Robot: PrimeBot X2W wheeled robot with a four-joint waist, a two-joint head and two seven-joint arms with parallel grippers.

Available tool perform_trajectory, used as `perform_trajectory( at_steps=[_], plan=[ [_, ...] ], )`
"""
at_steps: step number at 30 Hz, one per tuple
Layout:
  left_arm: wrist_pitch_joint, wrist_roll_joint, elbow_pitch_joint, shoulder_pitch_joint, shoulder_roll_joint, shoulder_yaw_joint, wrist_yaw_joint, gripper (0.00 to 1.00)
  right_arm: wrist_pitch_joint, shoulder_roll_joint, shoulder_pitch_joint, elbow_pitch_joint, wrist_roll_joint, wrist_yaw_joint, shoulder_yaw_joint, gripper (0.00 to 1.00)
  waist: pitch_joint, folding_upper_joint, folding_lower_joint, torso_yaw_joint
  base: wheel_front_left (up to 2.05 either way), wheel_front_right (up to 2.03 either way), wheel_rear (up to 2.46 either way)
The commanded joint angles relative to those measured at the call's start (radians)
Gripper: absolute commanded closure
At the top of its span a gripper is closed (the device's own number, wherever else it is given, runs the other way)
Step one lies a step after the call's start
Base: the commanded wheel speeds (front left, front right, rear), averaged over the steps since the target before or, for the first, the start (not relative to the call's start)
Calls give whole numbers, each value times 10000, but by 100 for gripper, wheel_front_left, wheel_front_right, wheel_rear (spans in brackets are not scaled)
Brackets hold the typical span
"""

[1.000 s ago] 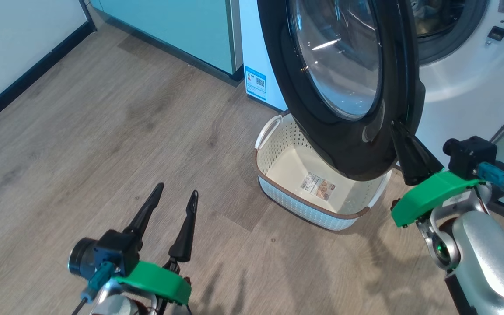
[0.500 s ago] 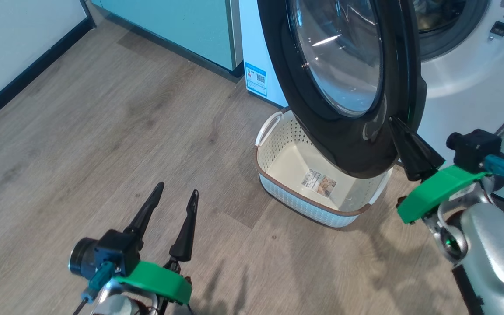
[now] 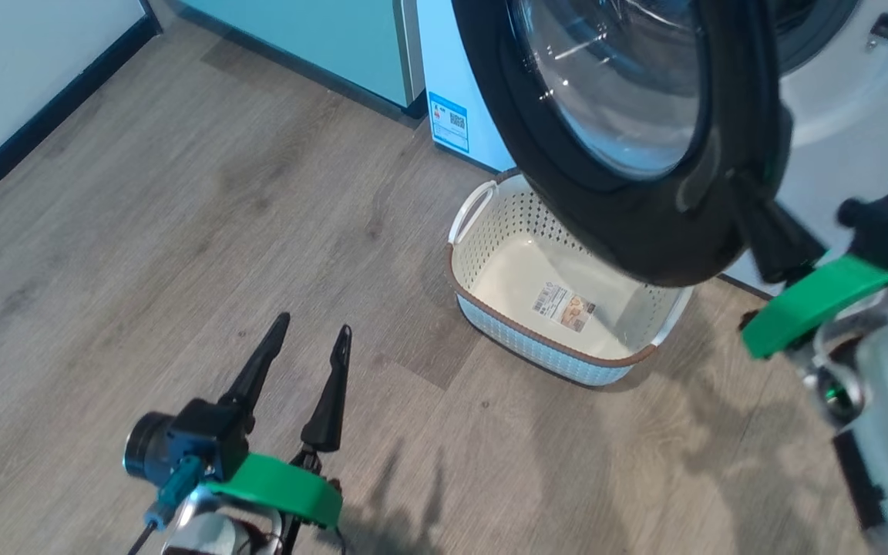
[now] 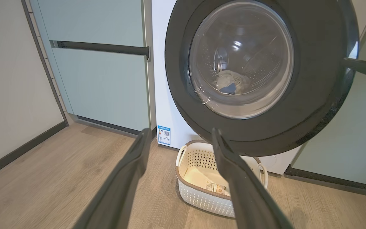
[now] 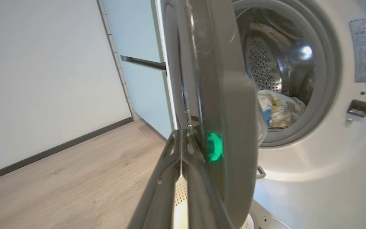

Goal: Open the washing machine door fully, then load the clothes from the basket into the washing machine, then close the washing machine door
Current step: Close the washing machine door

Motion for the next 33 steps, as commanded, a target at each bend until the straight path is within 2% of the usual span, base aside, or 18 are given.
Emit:
perform_trajectory(
  at_steps=[1, 12, 20, 33],
  plan=[
    [-63, 116, -390, -570, 6, 415, -55, 0, -137, -153, -576, -216, -57, -32, -127, 100, 66, 0, -1, -12, 0, 0, 0],
    [-63, 302, -471, -911, -190, 413, -227, 0, -332, -575, -1580, 476, -249, -32, -975, 100, 543, 0, -1, -21, 0, 0, 0],
    [-63, 388, -386, -1115, -508, 293, -453, 0, -666, -1055, -2422, 1147, -182, -32, -1136, 100, 948, 0, -1, -1, 0, 0, 0],
    [-63, 550, -468, -1909, -967, 44, -801, 0, -924, -1960, -4230, 2177, -123, -32, -318, 100, 2087, 0, -1, 266, 0, 0, 0]
  ],
)
